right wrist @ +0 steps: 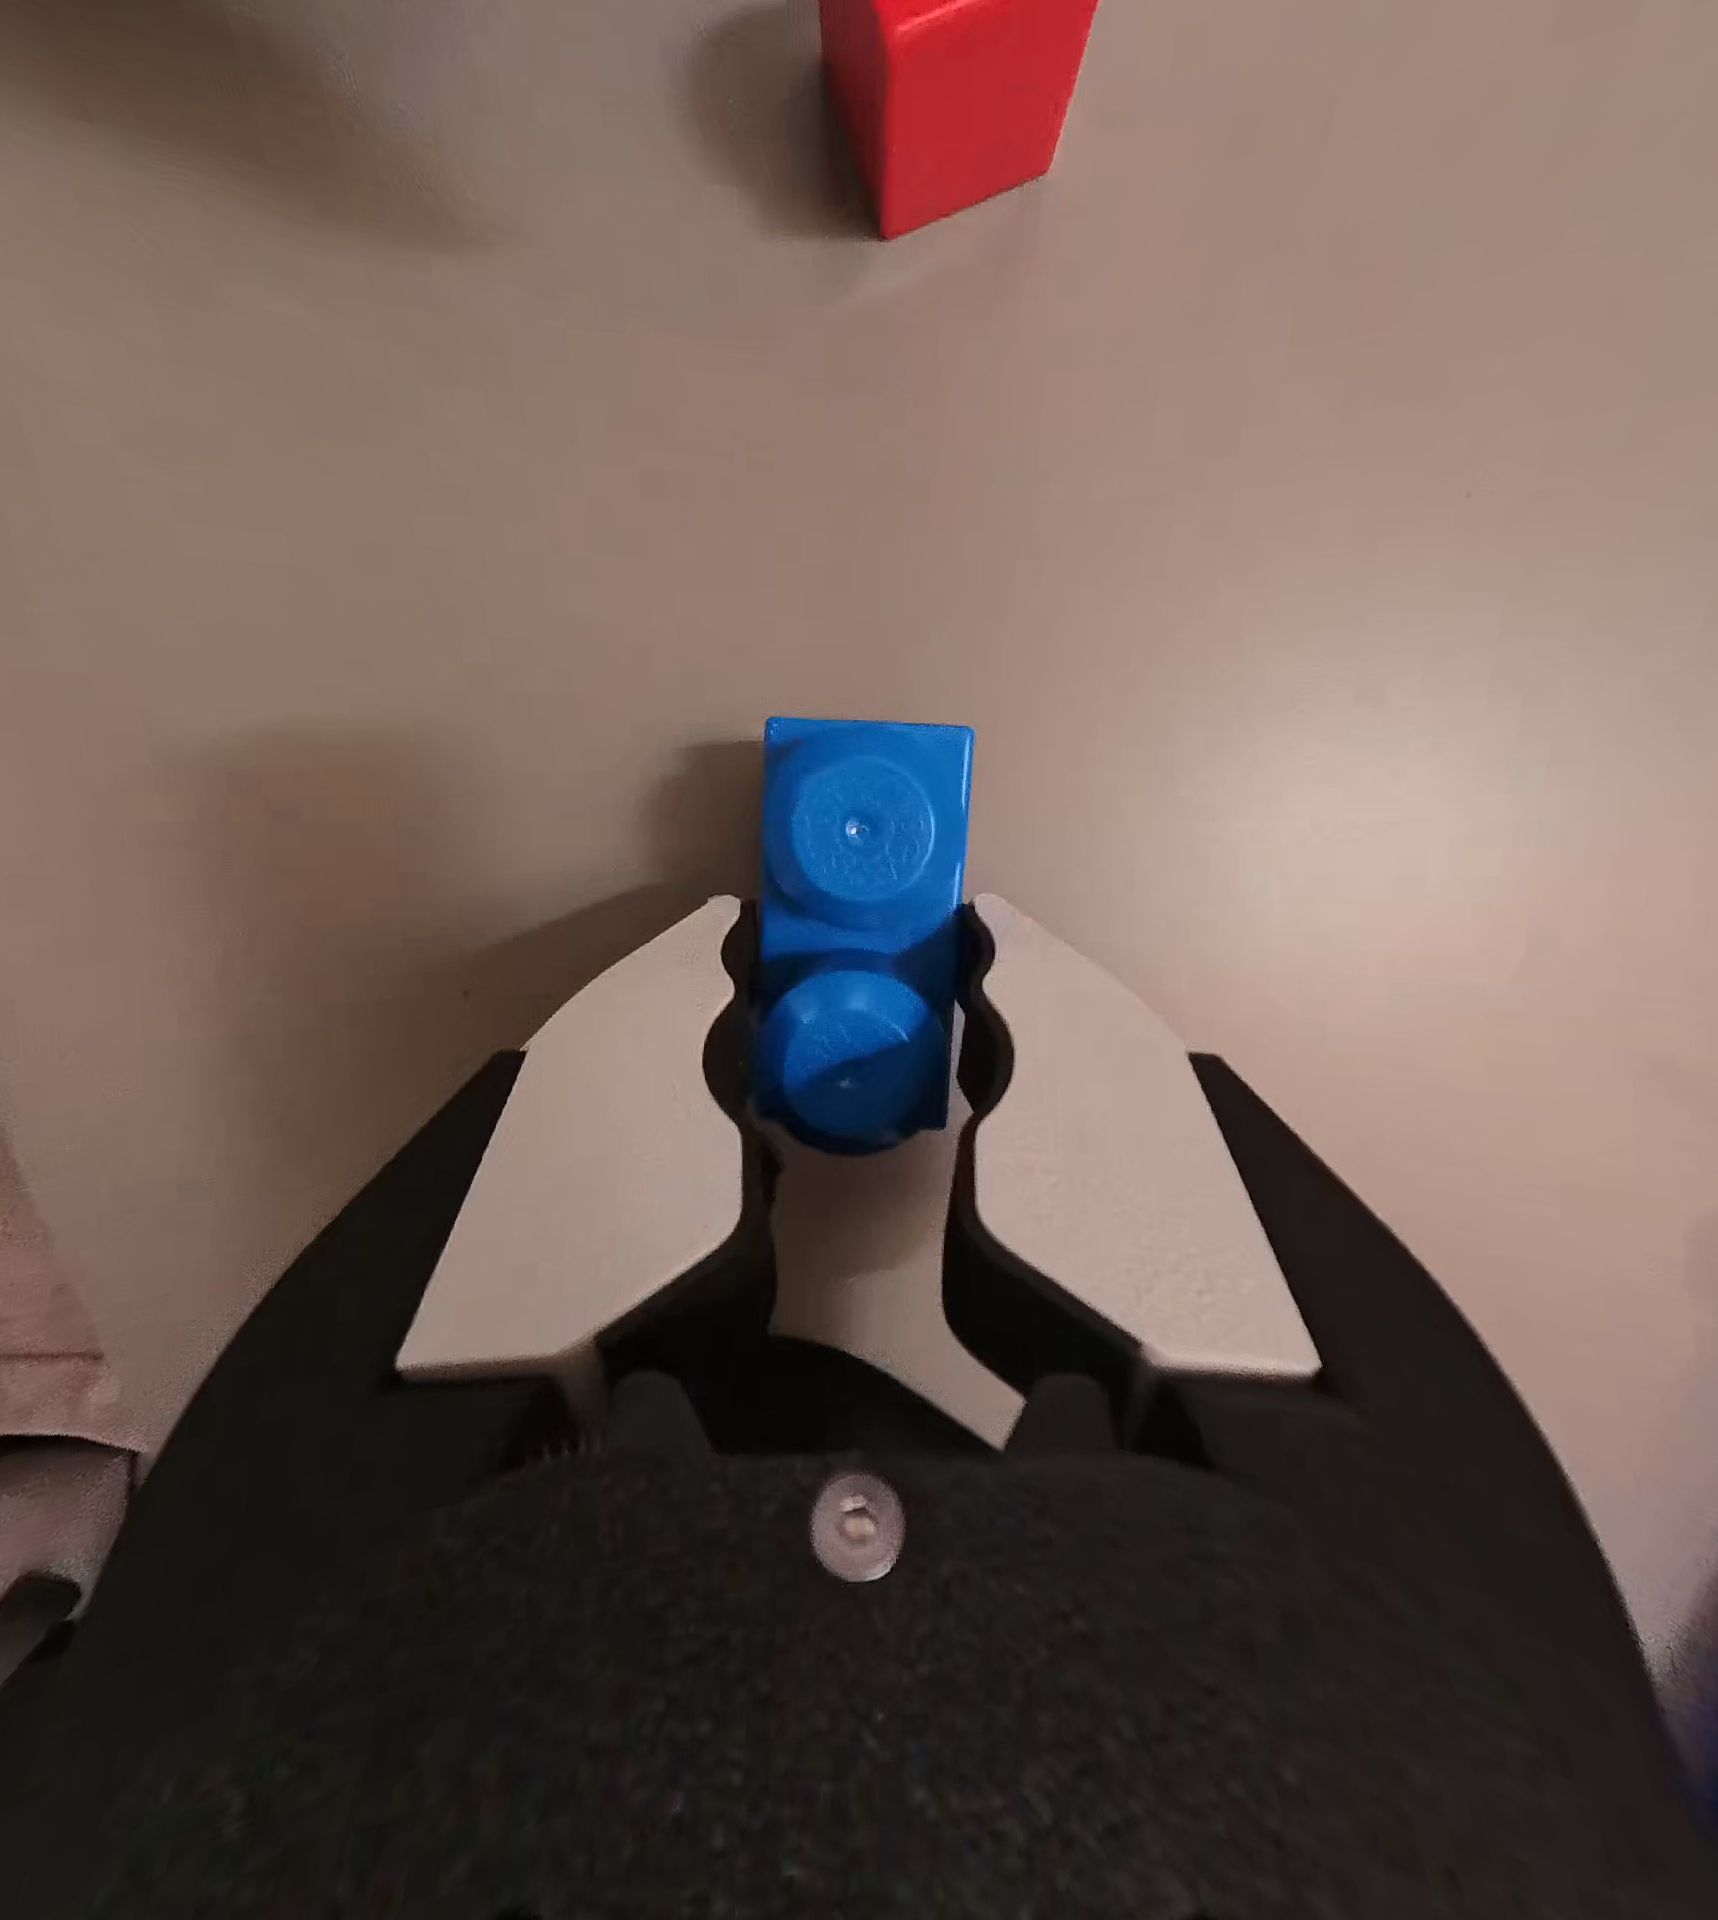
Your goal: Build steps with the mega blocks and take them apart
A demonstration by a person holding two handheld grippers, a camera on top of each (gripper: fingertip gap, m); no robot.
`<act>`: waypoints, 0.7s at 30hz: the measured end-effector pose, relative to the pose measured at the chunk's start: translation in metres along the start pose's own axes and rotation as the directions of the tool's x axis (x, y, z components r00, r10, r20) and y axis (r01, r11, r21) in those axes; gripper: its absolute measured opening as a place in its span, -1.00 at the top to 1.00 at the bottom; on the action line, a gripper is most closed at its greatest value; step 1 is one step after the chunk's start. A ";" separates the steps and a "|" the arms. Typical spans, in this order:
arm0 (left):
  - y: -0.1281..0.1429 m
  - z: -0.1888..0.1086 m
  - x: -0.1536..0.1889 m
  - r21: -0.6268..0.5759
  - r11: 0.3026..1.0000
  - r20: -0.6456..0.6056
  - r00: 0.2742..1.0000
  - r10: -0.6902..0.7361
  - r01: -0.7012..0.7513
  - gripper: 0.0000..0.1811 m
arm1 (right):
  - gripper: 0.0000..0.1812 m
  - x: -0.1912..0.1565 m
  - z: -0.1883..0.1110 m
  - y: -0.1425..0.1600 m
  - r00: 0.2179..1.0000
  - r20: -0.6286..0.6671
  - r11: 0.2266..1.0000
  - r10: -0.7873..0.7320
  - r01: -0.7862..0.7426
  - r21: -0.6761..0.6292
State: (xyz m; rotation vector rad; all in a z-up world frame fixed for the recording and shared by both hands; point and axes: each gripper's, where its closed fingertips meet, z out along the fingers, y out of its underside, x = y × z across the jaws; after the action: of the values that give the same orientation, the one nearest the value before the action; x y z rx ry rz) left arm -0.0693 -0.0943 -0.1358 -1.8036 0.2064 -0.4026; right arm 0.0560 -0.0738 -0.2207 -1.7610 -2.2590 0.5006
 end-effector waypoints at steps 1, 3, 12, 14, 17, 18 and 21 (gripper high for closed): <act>-0.001 0.000 0.002 0.008 1.000 -0.013 1.000 -0.004 0.004 0.49 | 0.61 0.002 -0.002 -0.003 1.000 0.000 1.000 -0.001 0.001 0.029; -0.005 -0.001 0.009 0.030 0.999 -0.062 0.998 -0.026 0.028 0.49 | 0.61 0.003 -0.014 -0.017 1.000 0.026 0.987 -0.012 0.008 0.159; -0.047 -0.023 0.078 0.226 0.962 -0.448 0.893 -0.038 0.154 0.48 | 0.61 -0.035 -0.127 -0.102 0.922 0.273 0.370 -0.273 -0.161 0.915; -0.048 -0.025 0.089 0.236 0.959 -0.478 0.878 -0.024 0.155 0.47 | 0.61 -0.045 -0.124 -0.109 0.906 0.294 0.345 -0.303 -0.183 0.921; -0.046 -0.024 0.103 0.232 0.962 -0.511 0.860 -0.005 0.144 0.51 | 0.61 -0.060 -0.114 -0.118 0.883 0.328 0.360 -0.335 -0.202 0.911; -0.046 -0.025 0.105 0.237 0.959 -0.524 0.852 -0.005 0.152 0.52 | 0.61 -0.063 -0.110 -0.120 0.883 0.324 0.376 -0.339 -0.189 0.907; -0.048 -0.027 0.103 0.250 0.955 -0.528 0.849 -0.005 0.161 0.55 | 0.61 -0.065 -0.107 -0.124 0.886 0.322 0.373 -0.334 -0.190 0.908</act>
State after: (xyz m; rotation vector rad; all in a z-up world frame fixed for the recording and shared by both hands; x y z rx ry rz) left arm 0.0123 -0.1413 -0.0664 -1.3864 0.4268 -0.9425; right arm 0.0036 -0.1503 -0.0715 -0.9176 -1.5542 1.9070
